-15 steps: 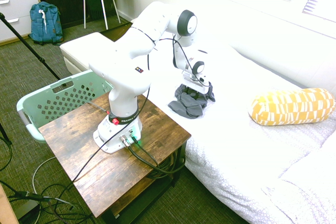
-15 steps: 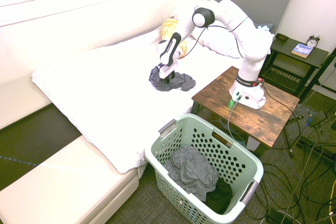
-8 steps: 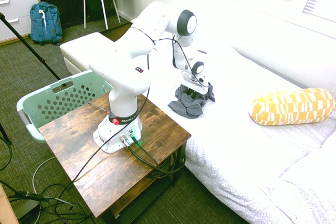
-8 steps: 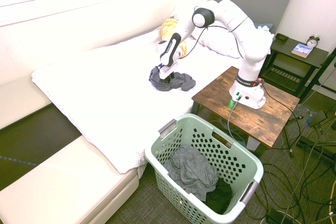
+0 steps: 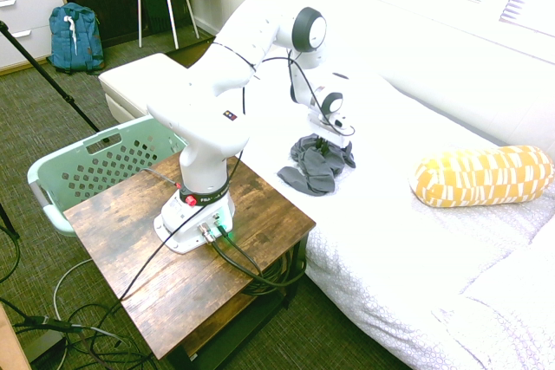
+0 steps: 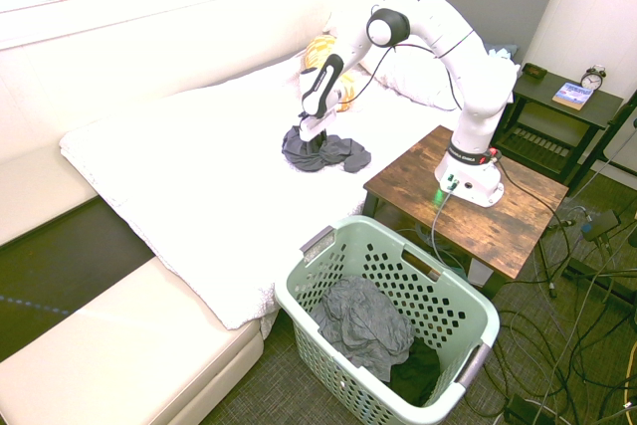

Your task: Put my clothes in the laundry bag

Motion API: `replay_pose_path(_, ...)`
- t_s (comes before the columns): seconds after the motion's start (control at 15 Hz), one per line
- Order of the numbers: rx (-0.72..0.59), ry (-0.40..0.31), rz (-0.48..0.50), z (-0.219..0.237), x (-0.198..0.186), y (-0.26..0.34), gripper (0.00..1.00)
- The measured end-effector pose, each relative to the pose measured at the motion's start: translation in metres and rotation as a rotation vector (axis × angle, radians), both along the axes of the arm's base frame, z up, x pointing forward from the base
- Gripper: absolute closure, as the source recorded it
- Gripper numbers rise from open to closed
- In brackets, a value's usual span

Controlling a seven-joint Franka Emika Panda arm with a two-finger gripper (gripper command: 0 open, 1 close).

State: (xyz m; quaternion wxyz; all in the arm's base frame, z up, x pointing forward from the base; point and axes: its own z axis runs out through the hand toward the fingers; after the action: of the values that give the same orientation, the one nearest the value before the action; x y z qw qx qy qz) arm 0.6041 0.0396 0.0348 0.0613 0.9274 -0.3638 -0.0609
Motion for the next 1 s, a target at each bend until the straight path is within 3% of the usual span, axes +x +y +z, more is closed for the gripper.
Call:
replay_pose_path(0.33, 0.075, -0.133, 0.042, 0.138, 0.0, 0.057, 1.0)
replay_pose_path(0.53, 0.11, -0.213, 0.135, 0.216, -0.032, 0.13, 1.0)
replay_pose_path(0.8, 0.089, -0.263, 0.265, 0.29, -0.131, 0.239, 1.0)
replay_pose_path(1.0, 0.048, -0.254, 0.366, 0.327, -0.26, 0.324, 1.0)
